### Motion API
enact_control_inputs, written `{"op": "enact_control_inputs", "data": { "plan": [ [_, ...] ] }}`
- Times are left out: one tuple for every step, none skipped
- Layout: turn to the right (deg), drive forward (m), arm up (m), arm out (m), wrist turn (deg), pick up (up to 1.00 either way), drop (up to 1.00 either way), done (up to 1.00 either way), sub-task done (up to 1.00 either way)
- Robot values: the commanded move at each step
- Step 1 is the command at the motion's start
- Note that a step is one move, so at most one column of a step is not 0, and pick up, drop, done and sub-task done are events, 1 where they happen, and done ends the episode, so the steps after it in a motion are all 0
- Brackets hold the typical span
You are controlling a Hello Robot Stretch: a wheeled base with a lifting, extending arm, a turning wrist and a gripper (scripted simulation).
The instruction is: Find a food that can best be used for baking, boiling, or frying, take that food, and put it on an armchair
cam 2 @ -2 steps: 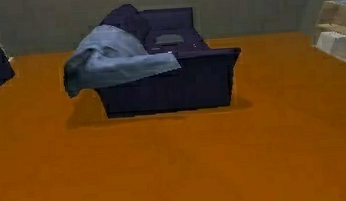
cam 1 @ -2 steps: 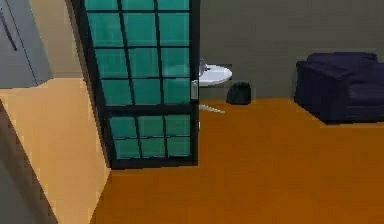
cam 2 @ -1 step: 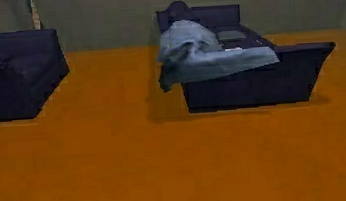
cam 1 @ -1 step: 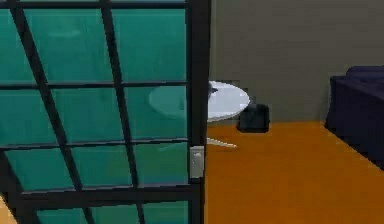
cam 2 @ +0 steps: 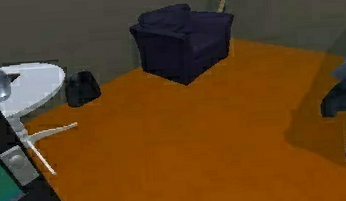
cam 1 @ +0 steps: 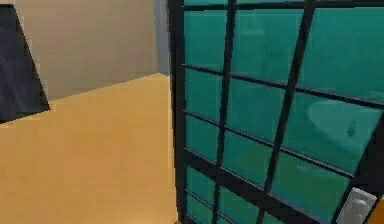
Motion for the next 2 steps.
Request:
{"op": "enact_control_inputs", "data": {
  "plan": [
    [-18.0,0.00,0.00,0.00,0.0,0.00,0.00,0.00,0.00],
    [0.0,0.65,0.00,0.00,0.0,0.00,0.00,0.00,0.00]
  ]
}}
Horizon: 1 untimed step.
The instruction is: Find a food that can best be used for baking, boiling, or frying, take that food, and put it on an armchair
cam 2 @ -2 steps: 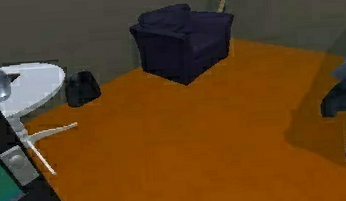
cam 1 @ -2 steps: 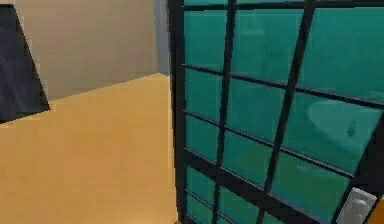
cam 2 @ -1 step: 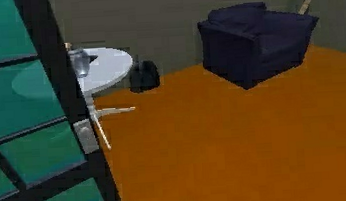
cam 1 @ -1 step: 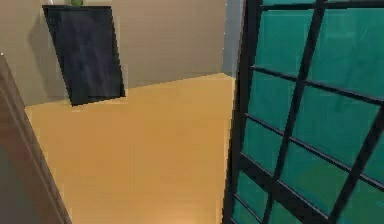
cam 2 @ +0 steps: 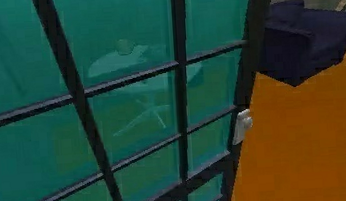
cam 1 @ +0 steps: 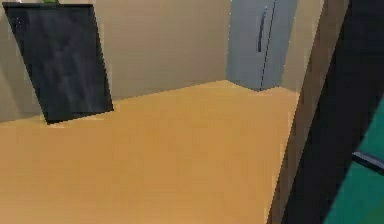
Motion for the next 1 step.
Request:
{"op": "enact_control_inputs", "data": {
  "plan": [
    [-30.0,0.00,0.00,0.00,0.0,0.00,0.00,0.00,0.00]
  ]
}}
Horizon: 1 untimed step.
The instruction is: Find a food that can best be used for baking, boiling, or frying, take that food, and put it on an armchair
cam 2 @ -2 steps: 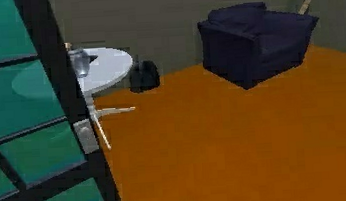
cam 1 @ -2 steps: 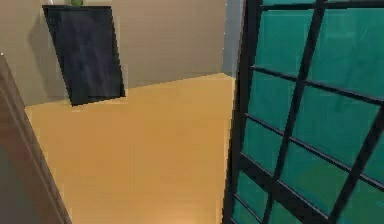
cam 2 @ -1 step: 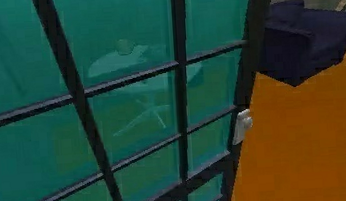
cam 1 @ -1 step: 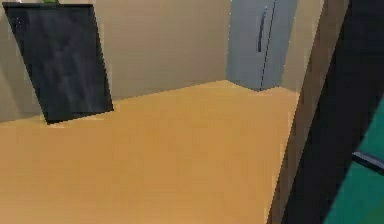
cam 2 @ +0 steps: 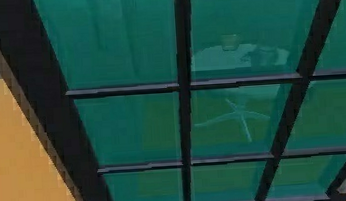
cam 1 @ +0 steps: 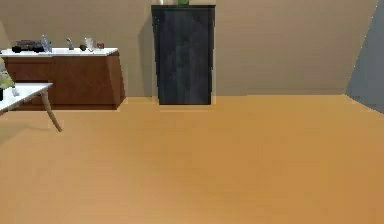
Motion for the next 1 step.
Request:
{"op": "enact_control_inputs", "data": {
  "plan": [
    [0.0,0.05,0.00,0.00,0.0,0.00,0.00,0.00,0.00]
  ]
}}
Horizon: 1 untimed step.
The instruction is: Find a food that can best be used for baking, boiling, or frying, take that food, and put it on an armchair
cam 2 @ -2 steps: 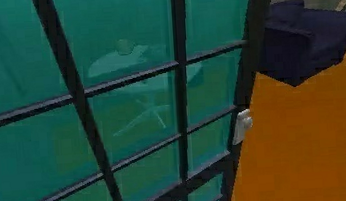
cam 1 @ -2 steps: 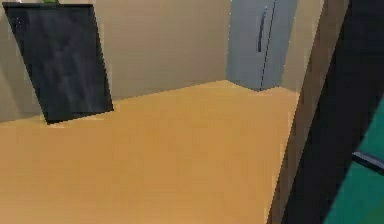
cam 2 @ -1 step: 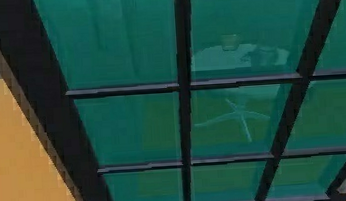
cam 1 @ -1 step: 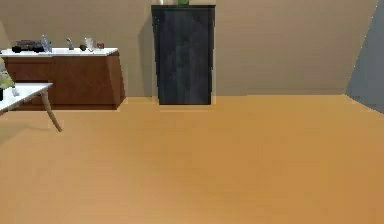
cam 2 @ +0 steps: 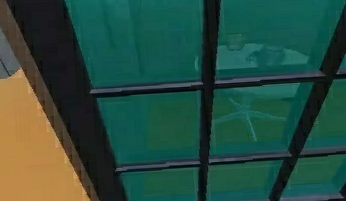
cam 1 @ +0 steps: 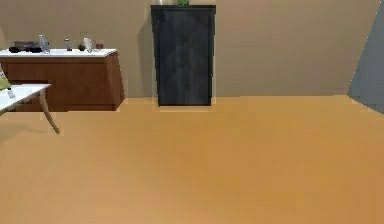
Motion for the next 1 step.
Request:
{"op": "enact_control_inputs", "data": {
  "plan": [
    [0.0,0.30,0.00,0.00,0.0,0.00,0.00,0.00,0.00]
  ]
}}
